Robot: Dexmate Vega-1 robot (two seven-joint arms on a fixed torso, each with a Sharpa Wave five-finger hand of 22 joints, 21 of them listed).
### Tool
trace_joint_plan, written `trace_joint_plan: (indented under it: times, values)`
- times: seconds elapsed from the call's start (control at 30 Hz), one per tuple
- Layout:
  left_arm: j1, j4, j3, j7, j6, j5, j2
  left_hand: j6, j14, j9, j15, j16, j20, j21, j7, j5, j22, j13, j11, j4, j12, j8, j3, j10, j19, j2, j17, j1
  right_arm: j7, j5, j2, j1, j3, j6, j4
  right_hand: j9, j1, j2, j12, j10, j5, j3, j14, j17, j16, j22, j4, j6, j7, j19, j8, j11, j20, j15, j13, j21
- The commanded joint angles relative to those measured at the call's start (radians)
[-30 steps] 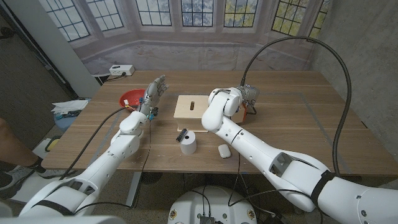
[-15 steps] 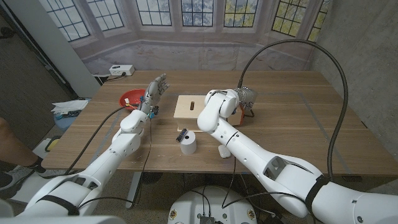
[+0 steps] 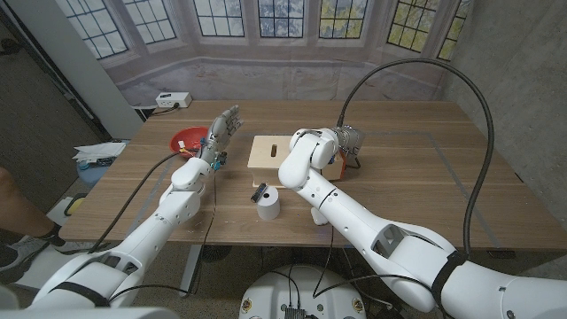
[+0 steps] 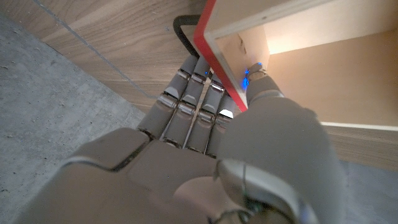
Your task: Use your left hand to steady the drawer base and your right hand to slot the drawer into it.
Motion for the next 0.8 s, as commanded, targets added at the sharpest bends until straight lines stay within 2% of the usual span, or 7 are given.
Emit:
trace_joint_plan:
  times: [0.03, 0.23, 0.47, 0.8]
  values:
    - [0.137, -0.206, -0.015, 0.065, 0.072, -0.025, 0.063, 0.01, 0.008, 0.006, 0.001, -0.002, 0.002, 0.004, 0.003, 0.002, 0.003, 0.005, 0.003, 0.002, 0.007, 0.002, 0.007, 0.011, 0.009, 0.001, 0.002, 0.002, -0.017, 0.043, -0.01, 0.002, -0.01, -0.022, 0.002, 0.004, 0.007, 0.013, 0.003, 0.002, 0.002, 0.003, 0.006, 0.0, -0.002, 0.001, -0.004, 0.004, 0.006, 0.0, -0.001, 0.004, 0.001, -0.08, 0.004, 0.001]
    - [0.182, -0.26, -0.021, 0.092, 0.091, -0.035, 0.087, 0.015, 0.011, 0.006, 0.004, -0.001, 0.001, 0.006, 0.004, 0.002, 0.003, 0.006, 0.004, 0.003, 0.009, 0.003, 0.007, 0.017, 0.014, 0.0, 0.002, 0.0, -0.025, 0.065, -0.018, 0.006, -0.024, -0.031, 0.006, 0.004, 0.011, 0.014, 0.002, 0.0, 0.002, 0.004, 0.006, 0.001, -0.003, 0.001, -0.006, 0.005, 0.005, 0.0, -0.002, 0.004, 0.001, -0.08, 0.004, 0.001]
    - [0.218, -0.306, -0.019, 0.095, 0.111, -0.051, 0.11, 0.019, 0.013, 0.007, 0.004, -0.001, 0.001, 0.006, 0.006, 0.002, 0.003, 0.006, 0.006, 0.004, 0.01, 0.004, 0.008, 0.023, 0.016, 0.0, 0.003, -0.001, -0.05, 0.088, -0.01, 0.003, -0.024, -0.031, 0.008, 0.004, 0.015, 0.015, 0.002, 0.001, 0.002, 0.009, 0.023, -0.009, -0.006, 0.001, -0.009, 0.003, 0.011, 0.023, -0.007, 0.007, 0.001, -0.07, 0.005, 0.008]
    - [0.266, -0.364, -0.021, 0.099, 0.136, -0.079, 0.137, 0.022, 0.017, 0.007, 0.005, 0.0, 0.002, 0.007, 0.009, 0.001, 0.003, 0.006, 0.005, 0.007, 0.011, 0.004, 0.01, 0.026, 0.019, 0.002, 0.004, -0.003, -0.094, 0.112, 0.014, -0.008, 0.001, -0.031, 0.022, 0.004, 0.02, 0.017, 0.0, -0.004, 0.002, 0.01, 0.018, -0.007, -0.008, 0.001, -0.01, 0.002, 0.014, 0.022, -0.01, 0.011, 0.001, -0.065, 0.007, 0.006]
